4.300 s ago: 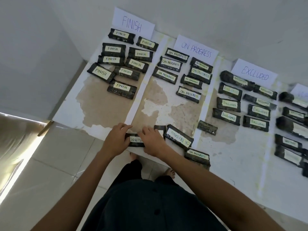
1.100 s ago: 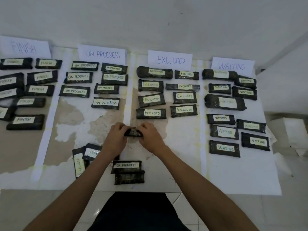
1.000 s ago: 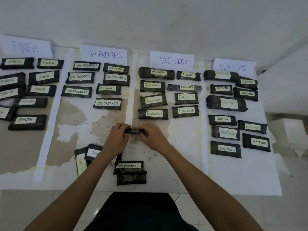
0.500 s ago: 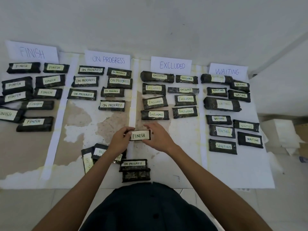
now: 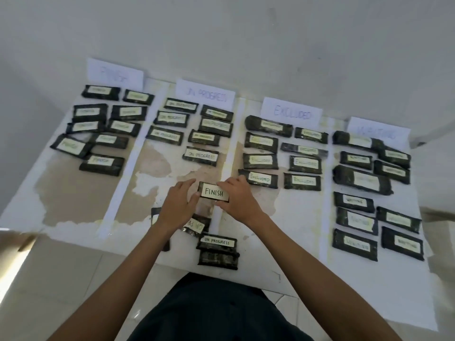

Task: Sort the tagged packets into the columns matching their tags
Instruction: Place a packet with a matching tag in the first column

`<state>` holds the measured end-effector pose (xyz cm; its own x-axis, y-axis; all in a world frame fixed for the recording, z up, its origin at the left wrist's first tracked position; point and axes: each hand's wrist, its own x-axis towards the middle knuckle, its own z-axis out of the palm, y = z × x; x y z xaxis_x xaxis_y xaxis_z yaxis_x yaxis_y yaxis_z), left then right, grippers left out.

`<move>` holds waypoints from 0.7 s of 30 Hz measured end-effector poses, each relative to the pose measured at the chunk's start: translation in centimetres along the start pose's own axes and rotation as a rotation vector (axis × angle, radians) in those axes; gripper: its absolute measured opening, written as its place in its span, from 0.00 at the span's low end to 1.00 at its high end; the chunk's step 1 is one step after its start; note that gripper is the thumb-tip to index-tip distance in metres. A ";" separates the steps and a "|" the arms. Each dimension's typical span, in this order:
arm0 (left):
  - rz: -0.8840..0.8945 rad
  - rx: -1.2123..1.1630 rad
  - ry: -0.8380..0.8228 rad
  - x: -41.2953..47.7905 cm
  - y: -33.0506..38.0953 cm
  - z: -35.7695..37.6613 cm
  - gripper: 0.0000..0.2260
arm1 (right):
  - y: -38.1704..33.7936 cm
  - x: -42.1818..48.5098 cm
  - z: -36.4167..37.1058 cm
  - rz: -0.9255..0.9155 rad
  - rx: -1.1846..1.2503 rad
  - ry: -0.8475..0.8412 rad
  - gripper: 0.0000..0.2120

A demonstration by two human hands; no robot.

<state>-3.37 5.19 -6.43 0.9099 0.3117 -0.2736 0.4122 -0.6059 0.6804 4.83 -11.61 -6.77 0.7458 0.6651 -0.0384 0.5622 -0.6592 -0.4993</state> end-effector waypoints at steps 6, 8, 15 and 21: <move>-0.011 0.157 0.130 -3.3 -2.9 -3.4 0.21 | -3.0 2.1 1.4 -0.072 0.058 -0.036 0.24; -0.055 0.159 0.160 -4.2 -4.0 -4.4 0.22 | -4.3 2.8 2.1 -0.103 0.074 -0.037 0.24; -0.178 0.131 0.274 -5.7 -8.8 -8.6 0.22 | -10.1 6.1 5.1 -0.170 0.093 -0.114 0.29; -0.261 0.164 0.258 -4.9 -14.5 -12.7 0.28 | -16.3 10.1 9.8 -0.163 0.129 -0.176 0.27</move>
<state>-14.37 21.75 -6.40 0.7408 0.6314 -0.2292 0.6489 -0.5843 0.4874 -0.34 9.30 -7.46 0.5693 0.8168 -0.0932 0.6111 -0.4963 -0.6167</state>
